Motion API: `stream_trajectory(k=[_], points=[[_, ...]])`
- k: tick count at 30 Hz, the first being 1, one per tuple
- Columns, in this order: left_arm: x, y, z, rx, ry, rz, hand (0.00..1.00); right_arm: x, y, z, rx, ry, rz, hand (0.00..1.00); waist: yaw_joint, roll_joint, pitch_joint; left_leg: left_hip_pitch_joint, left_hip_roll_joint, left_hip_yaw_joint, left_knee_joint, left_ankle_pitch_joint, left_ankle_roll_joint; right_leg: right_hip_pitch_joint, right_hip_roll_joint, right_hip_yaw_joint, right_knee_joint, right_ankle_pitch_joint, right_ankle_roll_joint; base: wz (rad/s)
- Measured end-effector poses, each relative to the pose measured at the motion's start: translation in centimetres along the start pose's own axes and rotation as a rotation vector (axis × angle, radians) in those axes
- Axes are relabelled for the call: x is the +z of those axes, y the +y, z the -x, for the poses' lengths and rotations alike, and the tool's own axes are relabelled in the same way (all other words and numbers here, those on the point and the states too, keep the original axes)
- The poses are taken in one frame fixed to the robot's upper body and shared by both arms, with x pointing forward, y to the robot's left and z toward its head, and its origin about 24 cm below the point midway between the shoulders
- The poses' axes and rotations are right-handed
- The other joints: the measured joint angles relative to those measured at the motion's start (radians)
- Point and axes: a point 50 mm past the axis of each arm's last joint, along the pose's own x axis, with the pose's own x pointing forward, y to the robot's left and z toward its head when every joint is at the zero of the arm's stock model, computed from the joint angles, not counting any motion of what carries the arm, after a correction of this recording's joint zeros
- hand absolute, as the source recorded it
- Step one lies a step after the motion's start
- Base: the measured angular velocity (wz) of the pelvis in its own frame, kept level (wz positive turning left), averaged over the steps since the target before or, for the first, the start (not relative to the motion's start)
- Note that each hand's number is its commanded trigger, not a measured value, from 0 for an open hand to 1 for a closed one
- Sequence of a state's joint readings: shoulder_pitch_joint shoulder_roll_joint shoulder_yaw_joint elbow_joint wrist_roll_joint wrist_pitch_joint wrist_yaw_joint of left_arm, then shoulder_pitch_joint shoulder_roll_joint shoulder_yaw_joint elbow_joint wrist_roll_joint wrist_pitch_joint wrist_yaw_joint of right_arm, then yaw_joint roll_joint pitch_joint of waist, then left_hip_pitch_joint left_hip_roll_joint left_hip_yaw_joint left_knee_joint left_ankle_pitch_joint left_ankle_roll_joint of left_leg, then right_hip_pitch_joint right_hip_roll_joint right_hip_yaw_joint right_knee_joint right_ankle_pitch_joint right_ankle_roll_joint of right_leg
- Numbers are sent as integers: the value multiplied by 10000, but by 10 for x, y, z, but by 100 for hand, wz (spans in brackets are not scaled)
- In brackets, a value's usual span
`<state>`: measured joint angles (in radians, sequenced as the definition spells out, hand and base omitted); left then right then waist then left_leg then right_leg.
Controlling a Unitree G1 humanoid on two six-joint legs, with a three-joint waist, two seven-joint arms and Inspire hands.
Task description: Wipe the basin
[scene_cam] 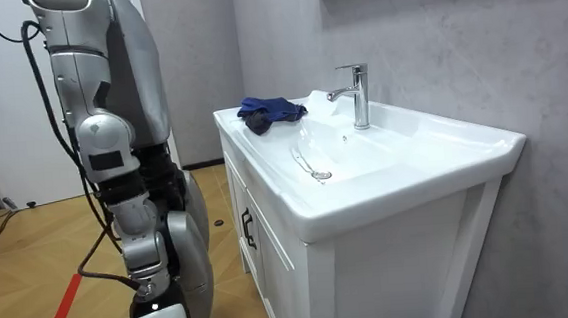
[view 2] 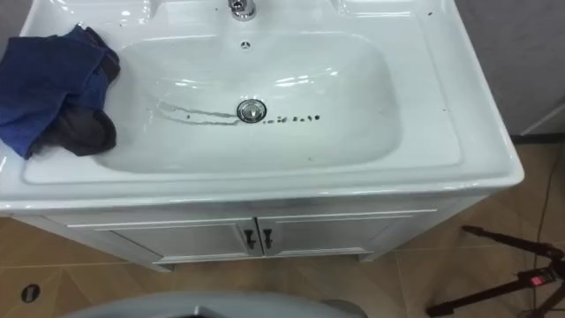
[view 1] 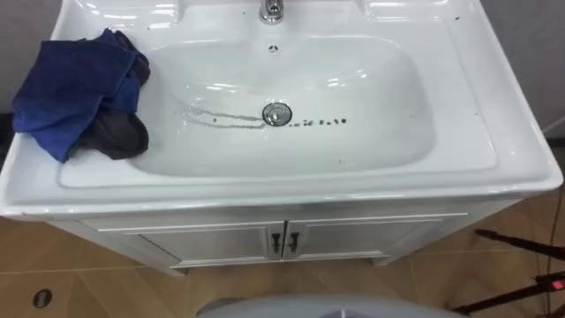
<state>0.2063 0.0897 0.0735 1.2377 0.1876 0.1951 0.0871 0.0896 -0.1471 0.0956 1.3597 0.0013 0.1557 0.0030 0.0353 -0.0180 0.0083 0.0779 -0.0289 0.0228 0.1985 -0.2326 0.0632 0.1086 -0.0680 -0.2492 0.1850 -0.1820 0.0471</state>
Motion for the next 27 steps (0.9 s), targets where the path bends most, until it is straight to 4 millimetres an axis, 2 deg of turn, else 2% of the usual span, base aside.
stream_trajectory(k=[3, 6, 10, 14, 20, 23, 26, 27], points=[[-3, -1, 0, -218, 149, 60, 0, 0, 0, 0, -10, 38, 18, 0, -3, -5, 11, -20, 0, -48, 21, -2, -3, 16, 2, -27, -9, 0, 0, 3], [-3, -2, 0, -390, 175, 527, 0, 1, -1, 0, -20, 28, 41, 0, 3, 50, -24, -130, 1, -72, 78, -8, -13, -54, 6, -30, -14, 1, -1, 1], [-2, 2, 0, -362, 169, 2021, 0, 2, -1, 0, 12, -2, 34, 0, 17, 39, -23, -210, -26, -269, 148, -7, -16, -25, -13, -238, -12, 2, -3, 14], [-4, 8, -1, 303, 266, 3103, 0, -4, -1, 0, 14, 170, -113, 0, 211, 73, -16, -107, -22, -347, 147, -6, -18, 120, -8, -273, -43, -1, 0, 8], [-9, 31, -1, 1865, 313, 6219, 0, -10, -9, 0, -187, 277, -901, 0, 437, 147, 0, -98, -63, -539, 221, -18, -39, 290, 6, -284, -175, 0, -1, 8], [-14, 43, 1, 2684, 452, 8206, 0, -10, -17, 0, -412, 241, -1116, 0, 628, 324, -5, -83, -64, -541, 230, -21, -49, 300, 8, -283, -164, 0, -2, -1], [-21, 61, 4, 3782, 482, 9803, 0, -10, -25, 1, -655, 150, -1386, 0, 850, 424, 30, -26, -80, -585, 205, -15, -53, 353, 0, -291, -167, -2, -2, 2], [-23, 68, 5, 4255, 464, 10248, 0, -5, -29, 1, -755, -63, -1504, 0, 899, 481, 40, -30, -157, -610, 202, -11, -53, 355, -12, -297, -172, -3, -1, 4]])
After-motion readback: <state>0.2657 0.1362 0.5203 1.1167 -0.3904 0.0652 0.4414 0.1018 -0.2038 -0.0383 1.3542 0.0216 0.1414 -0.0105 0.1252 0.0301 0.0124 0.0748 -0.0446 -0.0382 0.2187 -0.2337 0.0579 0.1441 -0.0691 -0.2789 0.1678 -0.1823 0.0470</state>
